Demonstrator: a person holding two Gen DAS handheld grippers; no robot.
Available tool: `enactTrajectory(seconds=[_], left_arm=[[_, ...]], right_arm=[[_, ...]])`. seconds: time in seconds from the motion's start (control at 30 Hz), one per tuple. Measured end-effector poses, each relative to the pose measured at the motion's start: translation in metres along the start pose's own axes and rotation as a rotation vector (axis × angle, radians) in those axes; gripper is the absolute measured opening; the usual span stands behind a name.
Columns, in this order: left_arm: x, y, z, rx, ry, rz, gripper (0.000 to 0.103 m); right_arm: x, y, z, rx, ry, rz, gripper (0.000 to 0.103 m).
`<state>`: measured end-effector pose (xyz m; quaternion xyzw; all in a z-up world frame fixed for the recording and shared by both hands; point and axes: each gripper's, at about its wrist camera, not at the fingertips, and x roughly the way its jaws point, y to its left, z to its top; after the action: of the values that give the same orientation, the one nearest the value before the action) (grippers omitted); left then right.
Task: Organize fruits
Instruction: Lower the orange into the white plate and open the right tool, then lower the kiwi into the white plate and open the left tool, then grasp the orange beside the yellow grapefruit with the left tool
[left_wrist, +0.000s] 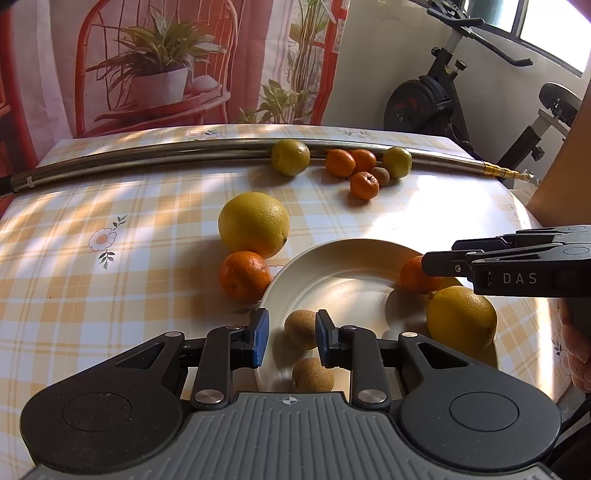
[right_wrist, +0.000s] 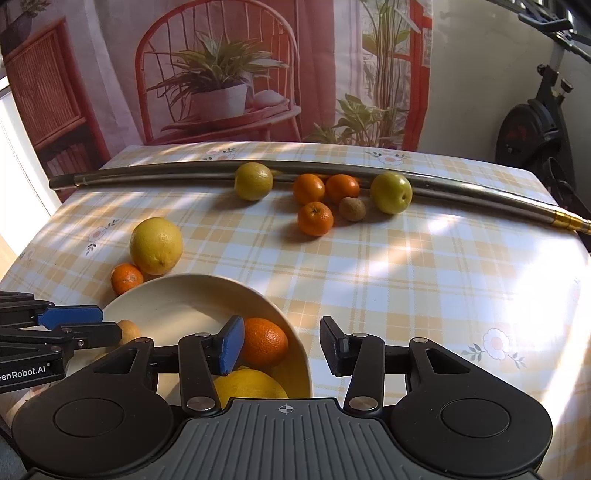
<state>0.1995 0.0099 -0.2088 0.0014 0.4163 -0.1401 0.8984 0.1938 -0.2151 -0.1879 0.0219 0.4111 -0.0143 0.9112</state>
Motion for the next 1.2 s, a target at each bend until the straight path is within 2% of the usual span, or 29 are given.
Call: enactTrajectory(seconds=[0.07,0.33,0.57,0.63,0.77,0.9,1.07,1.2], left_arm=[[0.000,0.001,0.000,-0.005,-0.002,-0.003,0.028],[-0.007,0.010,0.003,-0.046,-0.026,0.005,0.029],[-0.008,0.041,0.009,-0.225,-0.010,-0.043,0.029],[-0.007,0.047,0.011,-0.250,-0.007,-0.041,0.029],[-0.007,0.051,0.017,-0.246,-0.017,-0.009,0.029],[-0.005,0.055,0.022,-0.266,0.001,-0.042,0.029],[0.002,0.052,0.028,-0.242,0.011,-0.022,0.029],[0.003,0.049,0.030,-0.258,0.002,-0.040,0.029]], right_arm=[[0.000,-0.001,0.000,0.006,-0.001,-0.010,0.046],[-0.006,-0.008,0.004,0.032,-0.029,-0.031,0.045],[-0.010,-0.018,0.009,0.084,-0.032,-0.018,0.045],[-0.012,-0.019,0.010,0.088,-0.043,-0.018,0.045],[-0.014,-0.022,0.009,0.094,-0.054,-0.014,0.045],[-0.015,-0.026,0.009,0.108,-0.058,-0.014,0.045],[-0.014,-0.031,0.008,0.128,-0.064,-0.018,0.045],[-0.018,-0.032,0.009,0.127,-0.076,-0.028,0.045]])
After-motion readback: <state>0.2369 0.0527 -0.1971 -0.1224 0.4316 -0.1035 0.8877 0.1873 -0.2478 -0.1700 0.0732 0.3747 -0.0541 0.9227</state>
